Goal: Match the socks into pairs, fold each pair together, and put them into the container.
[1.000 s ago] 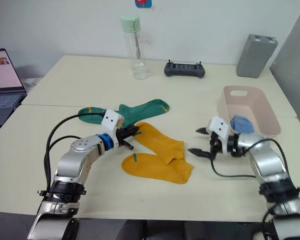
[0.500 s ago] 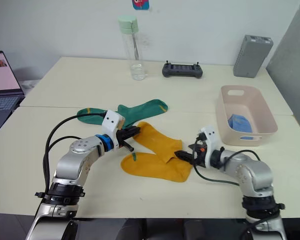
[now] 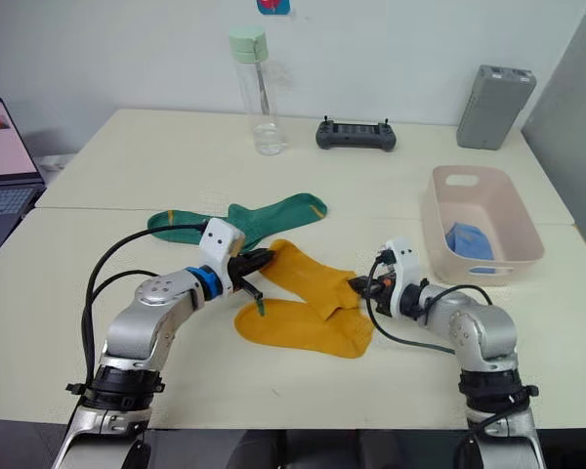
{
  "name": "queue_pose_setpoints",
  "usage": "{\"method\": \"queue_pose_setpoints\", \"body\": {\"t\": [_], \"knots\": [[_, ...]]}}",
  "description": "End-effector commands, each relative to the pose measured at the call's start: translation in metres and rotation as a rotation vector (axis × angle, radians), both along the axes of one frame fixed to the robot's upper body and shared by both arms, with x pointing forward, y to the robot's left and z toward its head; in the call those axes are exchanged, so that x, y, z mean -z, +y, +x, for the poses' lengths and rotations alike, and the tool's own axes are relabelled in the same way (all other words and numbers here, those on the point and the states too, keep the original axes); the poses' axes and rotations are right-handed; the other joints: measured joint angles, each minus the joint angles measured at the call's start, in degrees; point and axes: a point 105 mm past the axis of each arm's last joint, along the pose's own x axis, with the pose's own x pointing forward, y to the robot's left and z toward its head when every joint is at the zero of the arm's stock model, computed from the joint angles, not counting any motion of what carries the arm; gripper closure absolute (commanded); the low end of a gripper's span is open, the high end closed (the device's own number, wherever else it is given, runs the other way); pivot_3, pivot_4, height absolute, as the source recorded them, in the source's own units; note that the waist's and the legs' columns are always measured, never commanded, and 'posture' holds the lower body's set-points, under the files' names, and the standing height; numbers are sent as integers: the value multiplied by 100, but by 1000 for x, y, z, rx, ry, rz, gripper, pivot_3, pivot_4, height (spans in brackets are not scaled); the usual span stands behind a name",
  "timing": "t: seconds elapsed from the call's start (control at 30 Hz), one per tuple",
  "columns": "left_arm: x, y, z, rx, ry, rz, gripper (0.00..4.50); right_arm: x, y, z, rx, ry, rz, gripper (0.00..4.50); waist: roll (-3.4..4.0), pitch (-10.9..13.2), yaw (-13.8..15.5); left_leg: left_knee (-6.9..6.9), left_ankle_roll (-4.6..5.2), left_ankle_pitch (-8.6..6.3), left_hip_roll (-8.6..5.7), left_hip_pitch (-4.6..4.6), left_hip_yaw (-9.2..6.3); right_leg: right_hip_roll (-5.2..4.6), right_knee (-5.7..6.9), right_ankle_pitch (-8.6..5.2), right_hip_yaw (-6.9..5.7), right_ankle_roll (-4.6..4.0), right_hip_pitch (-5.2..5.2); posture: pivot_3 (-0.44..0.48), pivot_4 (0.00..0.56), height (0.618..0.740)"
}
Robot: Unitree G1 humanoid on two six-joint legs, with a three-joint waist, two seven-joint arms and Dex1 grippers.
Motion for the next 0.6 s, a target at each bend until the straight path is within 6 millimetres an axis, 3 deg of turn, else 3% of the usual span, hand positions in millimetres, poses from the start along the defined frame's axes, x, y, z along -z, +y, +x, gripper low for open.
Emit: {"method": "queue_pose_setpoints", "body": {"t": [0.03,0.23,0.47,0.6], "knots": [[-6,-8,-6,-13,-25,-57,4500,-15,-8,23,1,-107,-68,4474,0,0,-4,2,0,0,0,1,1,0,0,1,1,1,1,0,150,740],[0,-12,3,-115,-19,-133,4500,-14,-9,56,-10,-176,-172,4474,0,0,-34,5,1,0,0,7,0,1,0,1,1,2,6,0,150,740],[5,-3,5,-146,-27,-106,4500,-21,-9,61,-44,-260,-226,4474,0,0,-28,-9,0,-1,-1,5,0,1,-1,11,1,-15,3,0,150,740],[5,3,4,-122,-24,-99,3513,-34,-14,57,-72,-368,-289,3471,0,0,-29,-15,-1,-1,-1,5,1,1,-1,9,-1,-12,1,0,150,740]]}}
